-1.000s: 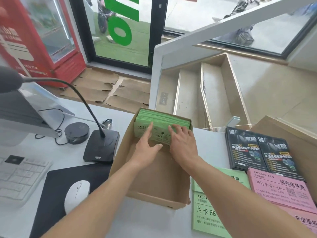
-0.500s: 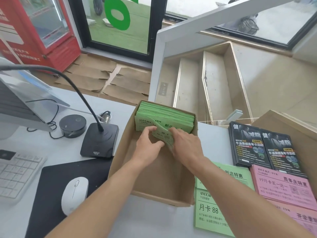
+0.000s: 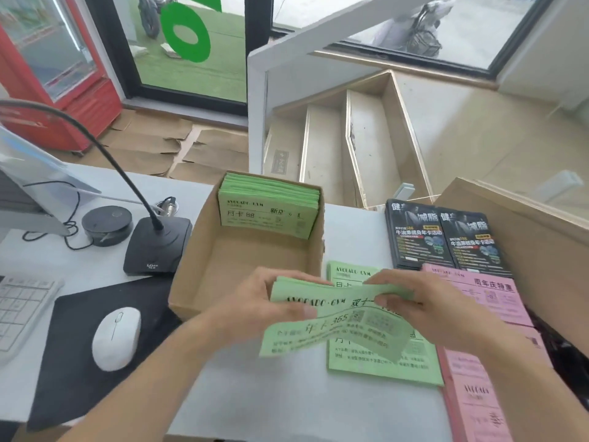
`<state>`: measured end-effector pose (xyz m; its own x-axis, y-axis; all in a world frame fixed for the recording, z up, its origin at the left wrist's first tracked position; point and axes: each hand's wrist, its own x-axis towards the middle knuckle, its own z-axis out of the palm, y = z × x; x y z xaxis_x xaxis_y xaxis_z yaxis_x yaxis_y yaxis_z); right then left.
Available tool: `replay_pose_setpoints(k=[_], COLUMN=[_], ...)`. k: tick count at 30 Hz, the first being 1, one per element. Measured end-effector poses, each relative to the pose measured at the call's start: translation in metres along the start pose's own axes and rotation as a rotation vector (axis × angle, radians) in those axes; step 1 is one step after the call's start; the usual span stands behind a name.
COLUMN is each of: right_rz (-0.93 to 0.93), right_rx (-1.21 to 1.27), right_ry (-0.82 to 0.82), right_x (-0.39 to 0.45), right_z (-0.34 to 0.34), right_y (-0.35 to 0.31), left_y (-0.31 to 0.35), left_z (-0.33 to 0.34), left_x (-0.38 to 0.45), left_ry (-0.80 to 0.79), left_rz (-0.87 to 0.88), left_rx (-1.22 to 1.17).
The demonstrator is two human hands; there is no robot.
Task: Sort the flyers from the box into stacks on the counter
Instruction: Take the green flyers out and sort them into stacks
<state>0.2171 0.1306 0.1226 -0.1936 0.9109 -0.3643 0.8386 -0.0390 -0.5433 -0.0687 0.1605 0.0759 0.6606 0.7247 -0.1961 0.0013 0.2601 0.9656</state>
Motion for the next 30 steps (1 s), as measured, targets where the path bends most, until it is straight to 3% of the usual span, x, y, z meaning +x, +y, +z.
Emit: replay_pose_setpoints(k=[3,8,12,18,24,30], right_rz=[0.075,0.123,0.034,-0.025,-0.006,-0.119], right_rx=[-0.153,-0.25,-0.47,-0.429,-0.422,-0.402], right_ry=[-0.01,0.017,0.108,0.156,0.308,0.411], right_x=[-0.04,-0.096,-0.12,-0.131,-0.137,-0.135], right_z=[0.019,0.043,0.084,0.107,0.124,0.135], right_y=[0.037,0.071,0.088,0.097,0.111,0.114], left_y=[-0.047,-0.103,-0.125,-0.124,-0.128,-0.134], left_z=[0.046,0.101,0.131,0.153,0.17,0.175], left_x=[0.005,-0.006,-0.019,-0.024,-0.025,-0.026], left_ry=[0.093,0.166,0.215,0.266,0.391,0.506], left_rz=[0.034,0.004,-0.011,-0.132,-0.08,-0.099], left_rx=[0.2,0.084,0.128,0.144,0.168,0.162])
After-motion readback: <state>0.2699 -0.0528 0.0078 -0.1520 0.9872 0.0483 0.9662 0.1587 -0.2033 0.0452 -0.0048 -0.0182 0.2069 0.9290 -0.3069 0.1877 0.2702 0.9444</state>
